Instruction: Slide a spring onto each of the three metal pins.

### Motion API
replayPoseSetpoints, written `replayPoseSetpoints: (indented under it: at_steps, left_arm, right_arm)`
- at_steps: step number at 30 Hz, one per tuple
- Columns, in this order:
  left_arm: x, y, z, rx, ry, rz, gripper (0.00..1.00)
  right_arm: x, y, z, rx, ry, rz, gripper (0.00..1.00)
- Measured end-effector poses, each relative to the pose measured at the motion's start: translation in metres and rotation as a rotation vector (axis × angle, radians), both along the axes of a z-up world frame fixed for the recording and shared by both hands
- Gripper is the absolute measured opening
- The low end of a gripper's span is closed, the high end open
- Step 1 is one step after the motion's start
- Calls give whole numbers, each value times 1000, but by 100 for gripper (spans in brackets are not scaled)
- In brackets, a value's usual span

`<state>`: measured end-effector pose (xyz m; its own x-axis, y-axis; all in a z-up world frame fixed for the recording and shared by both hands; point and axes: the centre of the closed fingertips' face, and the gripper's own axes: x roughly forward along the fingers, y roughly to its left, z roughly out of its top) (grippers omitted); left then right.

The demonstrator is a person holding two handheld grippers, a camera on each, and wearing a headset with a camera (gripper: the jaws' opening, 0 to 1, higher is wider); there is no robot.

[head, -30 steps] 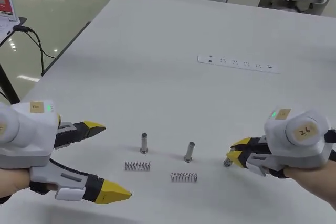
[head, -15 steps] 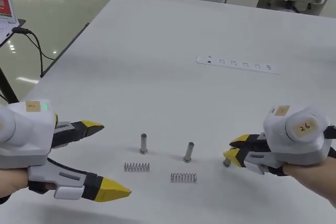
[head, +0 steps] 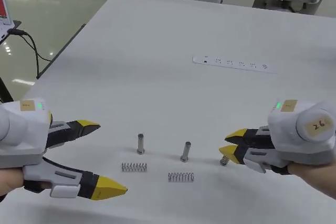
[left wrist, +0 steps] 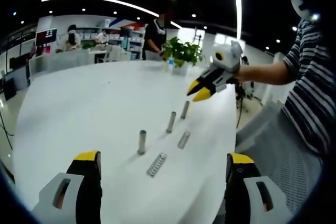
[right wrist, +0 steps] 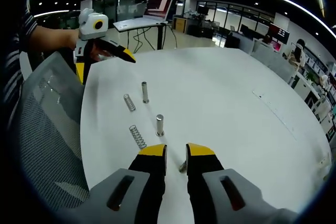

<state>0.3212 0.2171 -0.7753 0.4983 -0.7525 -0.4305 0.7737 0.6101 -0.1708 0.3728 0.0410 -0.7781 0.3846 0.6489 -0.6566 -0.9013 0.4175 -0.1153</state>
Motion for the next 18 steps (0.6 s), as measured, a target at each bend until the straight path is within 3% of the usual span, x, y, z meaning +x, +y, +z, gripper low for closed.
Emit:
replayPoseSetpoints:
  at_steps: [13,18]
  left_arm:
    - [2,2,0,2,0,3,96]
    - [1,2,0,2,2,4,96]
  right_arm:
    - [-10,3,7,-21,-21,56,12]
    - [-16,14,7,-31,-23,102,12]
